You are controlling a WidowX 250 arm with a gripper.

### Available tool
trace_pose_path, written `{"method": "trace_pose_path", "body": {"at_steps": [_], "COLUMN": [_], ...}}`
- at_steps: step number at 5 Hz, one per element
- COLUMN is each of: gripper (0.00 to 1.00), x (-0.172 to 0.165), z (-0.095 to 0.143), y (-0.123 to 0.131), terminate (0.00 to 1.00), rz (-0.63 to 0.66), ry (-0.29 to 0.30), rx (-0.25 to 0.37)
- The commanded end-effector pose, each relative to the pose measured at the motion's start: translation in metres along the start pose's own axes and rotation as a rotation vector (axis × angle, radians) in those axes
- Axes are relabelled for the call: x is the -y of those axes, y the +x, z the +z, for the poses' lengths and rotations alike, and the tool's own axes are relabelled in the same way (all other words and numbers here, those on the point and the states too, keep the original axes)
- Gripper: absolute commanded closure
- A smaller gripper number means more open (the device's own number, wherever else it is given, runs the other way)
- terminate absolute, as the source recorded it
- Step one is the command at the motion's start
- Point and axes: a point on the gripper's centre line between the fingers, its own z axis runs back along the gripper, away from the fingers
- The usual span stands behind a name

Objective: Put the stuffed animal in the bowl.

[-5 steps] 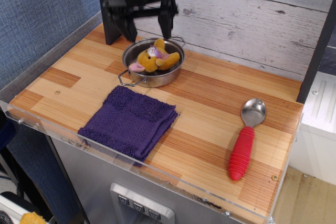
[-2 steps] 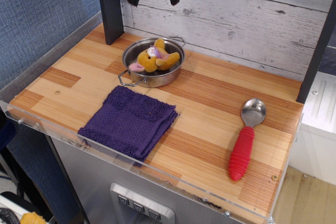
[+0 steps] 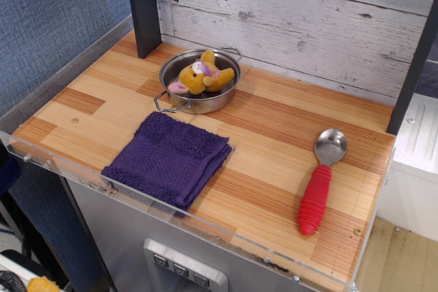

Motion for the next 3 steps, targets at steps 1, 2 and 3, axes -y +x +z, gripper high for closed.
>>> {"method": "trace_pose_path", "body": {"at_steps": [1,2,3], "gripper": [0.00,0.00,0.00], "x": [0.0024,0.0024,0.0024], "z": [0.0241,0.0241,0.0241], "y": [0.0043,0.0043,0.0043], "terminate": [0.00,0.00,1.00], "rz": [-0.006,-0.006,-0.006], "ry": [-0.011,-0.011,-0.011], "rx": [0.069,0.069,0.069]}}
